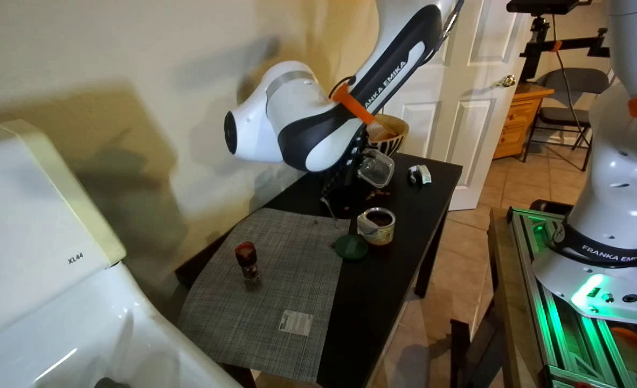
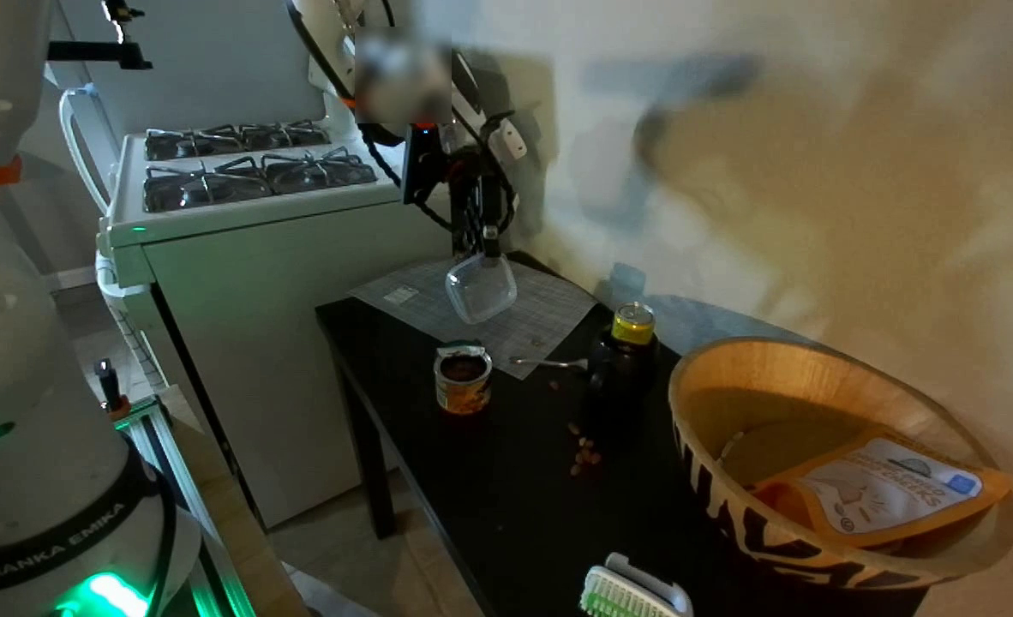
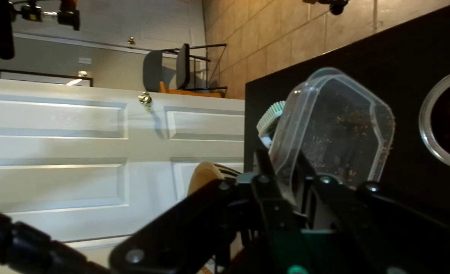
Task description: Transfer the coffee from the bowl to the can
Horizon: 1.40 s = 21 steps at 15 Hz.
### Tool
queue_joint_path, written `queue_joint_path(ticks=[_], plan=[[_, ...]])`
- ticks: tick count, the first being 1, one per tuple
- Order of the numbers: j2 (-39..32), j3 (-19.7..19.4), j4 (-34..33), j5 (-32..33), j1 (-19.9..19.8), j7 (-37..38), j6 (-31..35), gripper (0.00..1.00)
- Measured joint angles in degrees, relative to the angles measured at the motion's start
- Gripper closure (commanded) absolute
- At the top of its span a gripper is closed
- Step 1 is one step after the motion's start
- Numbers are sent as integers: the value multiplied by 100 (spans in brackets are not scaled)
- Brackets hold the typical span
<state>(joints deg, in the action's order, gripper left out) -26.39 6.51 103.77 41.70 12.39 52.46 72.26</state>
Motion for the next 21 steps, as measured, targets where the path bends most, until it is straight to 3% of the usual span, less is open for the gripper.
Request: queue_joint_path(ticks=[6,10,14,15,19,20,21], plan=[[1669,-358,1338,-698,-880,-748,1468,96],[2496,-691,1977,-1446,-1250,-1231,2122,96],[2941,-852,1993,-2427,-1407,-1437,2204,96],[3009,-860,1963,-2702,-1415,-1437,2228,83],[3139,-832,1939,-3187,-1409,-1437,2511,83],[3139,-833,1940,-3200,-1409,-1437,2514,96],[3139,-833,1940,-3205,-1409,-1437,2514,96]])
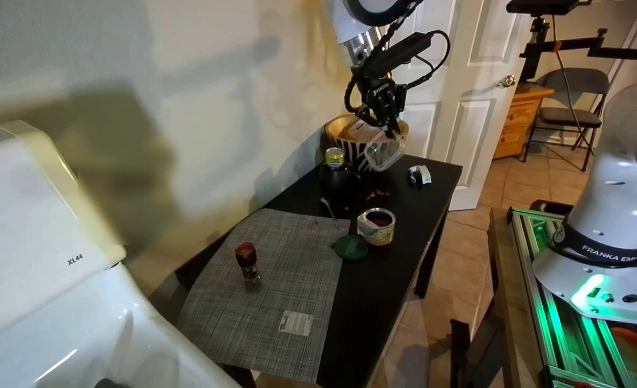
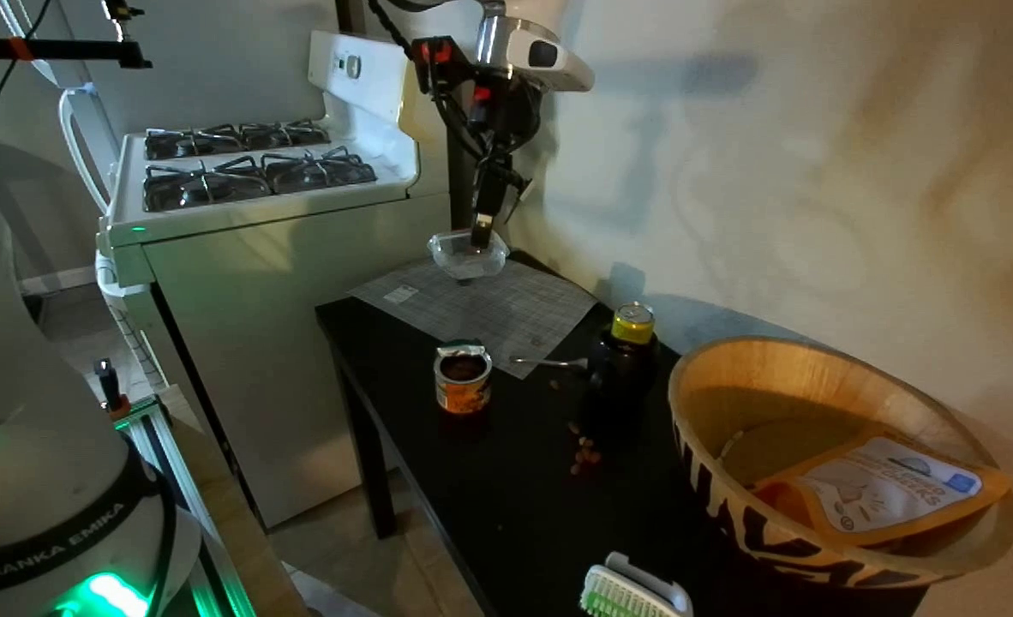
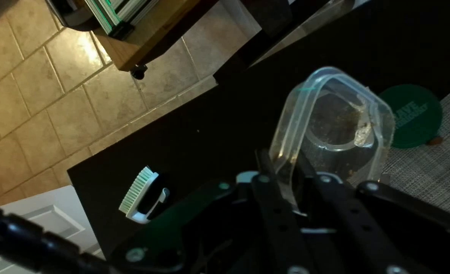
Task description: Transfer the coffee from the bowl to the can
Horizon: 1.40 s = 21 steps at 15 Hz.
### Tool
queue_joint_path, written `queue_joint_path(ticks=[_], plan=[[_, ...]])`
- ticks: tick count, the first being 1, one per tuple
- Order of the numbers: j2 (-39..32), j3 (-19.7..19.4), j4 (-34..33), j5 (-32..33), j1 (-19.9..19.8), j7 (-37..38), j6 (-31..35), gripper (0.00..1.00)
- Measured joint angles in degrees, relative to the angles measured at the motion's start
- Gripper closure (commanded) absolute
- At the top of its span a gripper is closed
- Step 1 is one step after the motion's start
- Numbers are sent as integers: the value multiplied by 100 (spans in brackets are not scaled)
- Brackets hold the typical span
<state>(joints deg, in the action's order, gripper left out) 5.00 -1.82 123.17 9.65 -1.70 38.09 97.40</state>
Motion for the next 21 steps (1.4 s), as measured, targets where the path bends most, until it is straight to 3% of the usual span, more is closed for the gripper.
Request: queue_joint_path(ticks=[2,4,12,15,20,21], plan=[[-23,-4,7,-166,-15,292,201,96],[-160,-1,40,-492,-21,647,816,96],[-1926,61,-163,-1208,156,1649,4685,96],[-2565,240,-556,-1592,328,1519,5156,96],[-2928,471,-741,-2568,308,955,5176,96],[-2966,470,-739,-2758,267,866,5175,58]])
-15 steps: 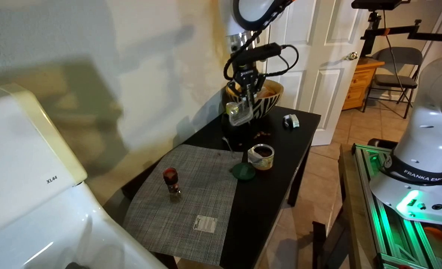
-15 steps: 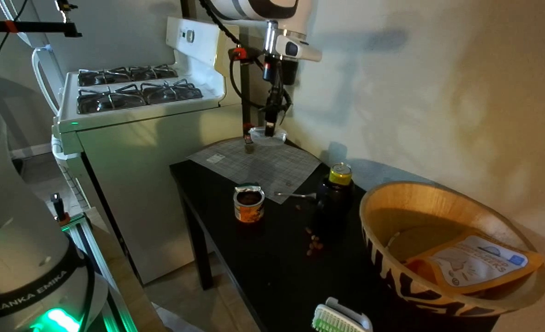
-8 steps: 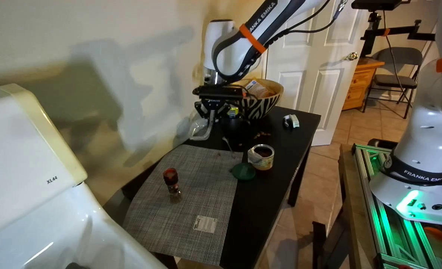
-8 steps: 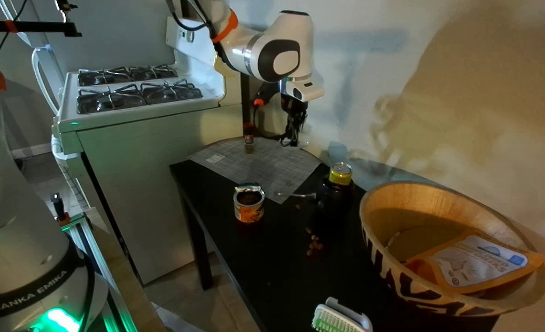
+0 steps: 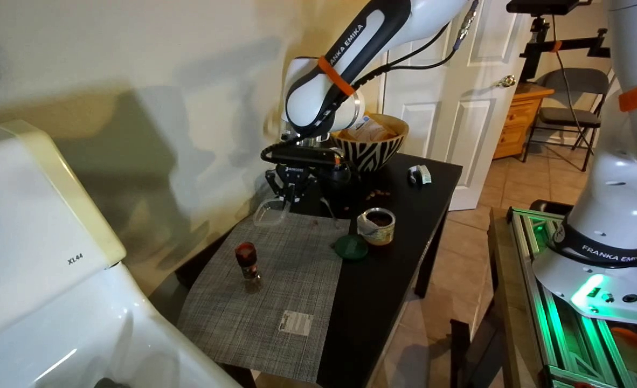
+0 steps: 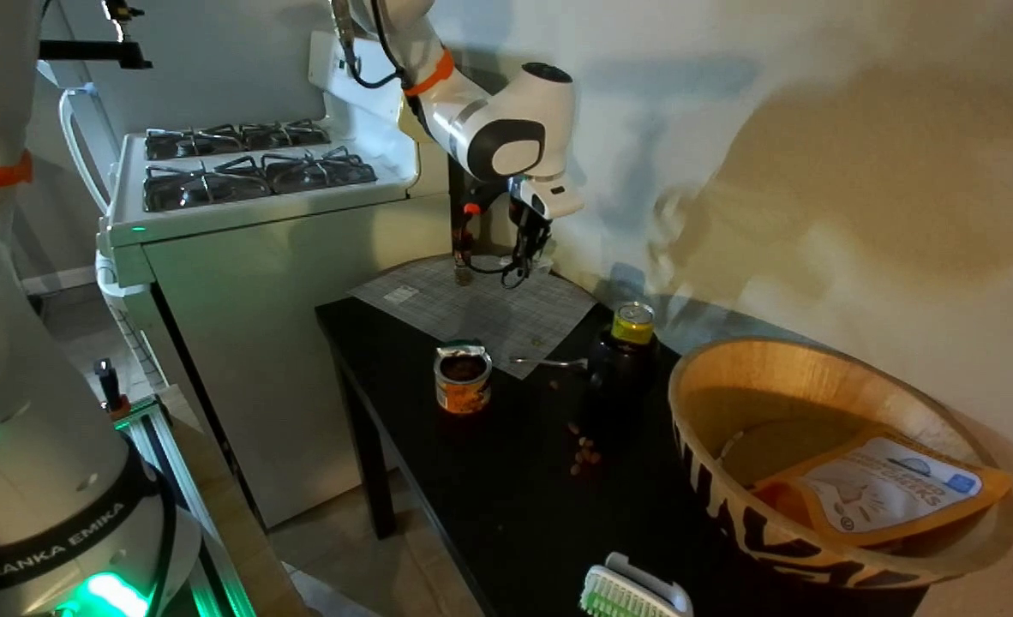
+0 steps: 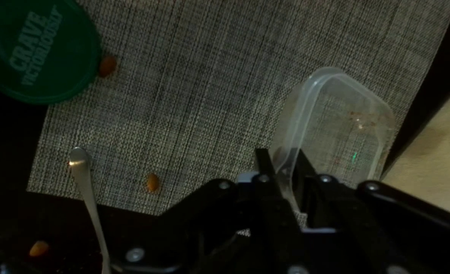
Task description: Transfer the coffee from the bowl to the can
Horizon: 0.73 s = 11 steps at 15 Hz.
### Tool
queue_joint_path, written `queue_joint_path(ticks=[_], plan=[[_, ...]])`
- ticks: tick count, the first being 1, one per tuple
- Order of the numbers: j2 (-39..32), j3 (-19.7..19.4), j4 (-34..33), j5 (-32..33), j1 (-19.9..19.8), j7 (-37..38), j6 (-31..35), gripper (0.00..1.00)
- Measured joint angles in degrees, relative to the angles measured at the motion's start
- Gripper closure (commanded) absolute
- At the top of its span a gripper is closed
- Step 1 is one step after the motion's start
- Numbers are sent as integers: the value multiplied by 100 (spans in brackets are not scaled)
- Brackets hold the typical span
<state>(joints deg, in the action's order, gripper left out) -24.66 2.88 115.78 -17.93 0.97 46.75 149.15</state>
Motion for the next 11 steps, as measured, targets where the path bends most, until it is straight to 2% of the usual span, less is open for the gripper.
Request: queue_joint_path(ticks=[1,2,5,9,10,11], plan=[[-48,10,-4,-206,-57,-124,-32,57],[-102,39,-12,-439,-130,-298,-117,52],[-179,94,-39,-977,-305,-684,-461,28],[186,-50,70,-1068,-329,-720,-478,1],[408,-102,188,-1025,-311,-729,-417,16],[660,-151,344,-952,-284,-753,-376,9]])
